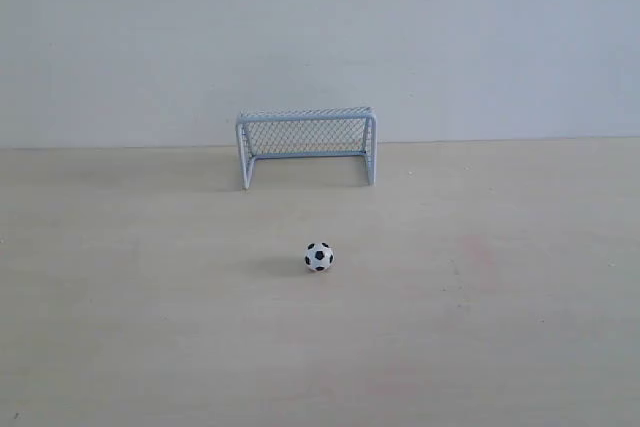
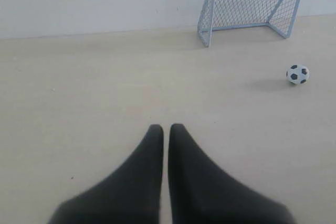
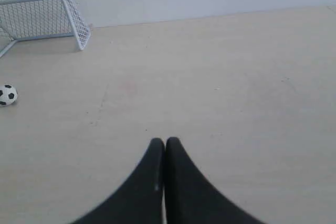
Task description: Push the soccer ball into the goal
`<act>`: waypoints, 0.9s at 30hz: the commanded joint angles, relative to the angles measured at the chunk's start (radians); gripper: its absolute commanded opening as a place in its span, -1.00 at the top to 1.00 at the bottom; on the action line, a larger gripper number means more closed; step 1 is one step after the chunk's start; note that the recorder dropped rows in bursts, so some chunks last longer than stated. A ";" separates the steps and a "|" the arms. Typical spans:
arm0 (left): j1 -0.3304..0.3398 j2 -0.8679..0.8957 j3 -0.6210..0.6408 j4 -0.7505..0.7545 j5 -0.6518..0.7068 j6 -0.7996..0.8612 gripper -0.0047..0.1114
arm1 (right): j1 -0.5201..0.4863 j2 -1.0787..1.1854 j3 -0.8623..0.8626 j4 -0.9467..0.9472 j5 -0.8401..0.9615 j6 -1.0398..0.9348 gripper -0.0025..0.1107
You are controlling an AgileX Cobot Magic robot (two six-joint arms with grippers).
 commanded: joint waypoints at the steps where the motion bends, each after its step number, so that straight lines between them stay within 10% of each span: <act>1: 0.003 -0.002 0.004 0.000 -0.004 0.002 0.84 | -0.002 -0.005 -0.001 -0.007 0.002 -0.022 0.96; 10: 0.003 -0.002 0.004 0.000 -0.004 0.002 0.84 | -0.002 -0.005 -0.001 -0.094 -0.160 -0.049 0.96; 21: 0.003 -0.002 0.004 0.000 -0.004 0.002 0.84 | -0.002 -0.005 -0.001 -0.060 -1.213 -0.016 0.96; 27: 0.003 -0.002 0.004 0.000 -0.004 0.002 0.84 | -0.002 0.172 -0.386 -0.087 -0.538 0.140 0.96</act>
